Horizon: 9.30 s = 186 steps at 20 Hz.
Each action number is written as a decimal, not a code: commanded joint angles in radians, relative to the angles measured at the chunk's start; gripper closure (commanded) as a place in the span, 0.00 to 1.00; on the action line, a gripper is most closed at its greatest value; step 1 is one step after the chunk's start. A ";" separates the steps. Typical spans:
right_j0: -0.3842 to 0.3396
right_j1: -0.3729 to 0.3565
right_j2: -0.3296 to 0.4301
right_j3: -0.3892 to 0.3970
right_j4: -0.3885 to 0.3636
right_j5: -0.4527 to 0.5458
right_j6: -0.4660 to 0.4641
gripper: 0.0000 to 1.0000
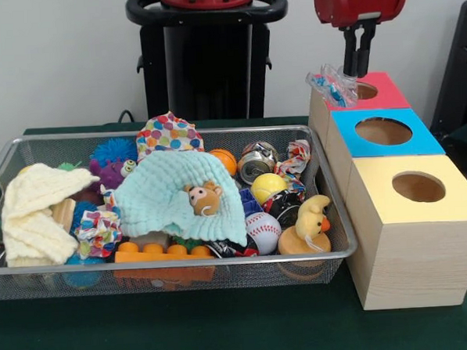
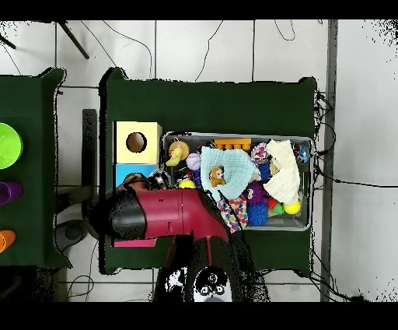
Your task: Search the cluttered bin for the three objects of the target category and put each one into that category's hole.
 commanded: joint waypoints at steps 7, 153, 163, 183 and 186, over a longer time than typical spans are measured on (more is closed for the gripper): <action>0.086 0.056 -0.080 -0.075 0.083 0.096 0.294 1.00; 0.268 0.198 -0.200 0.022 0.278 -0.204 0.360 1.00; 0.284 0.208 -0.213 0.000 0.289 -0.187 0.359 1.00; 0.300 0.214 -0.220 -0.006 0.307 -0.188 0.359 1.00; 0.303 0.216 -0.223 -0.008 0.310 -0.187 0.360 1.00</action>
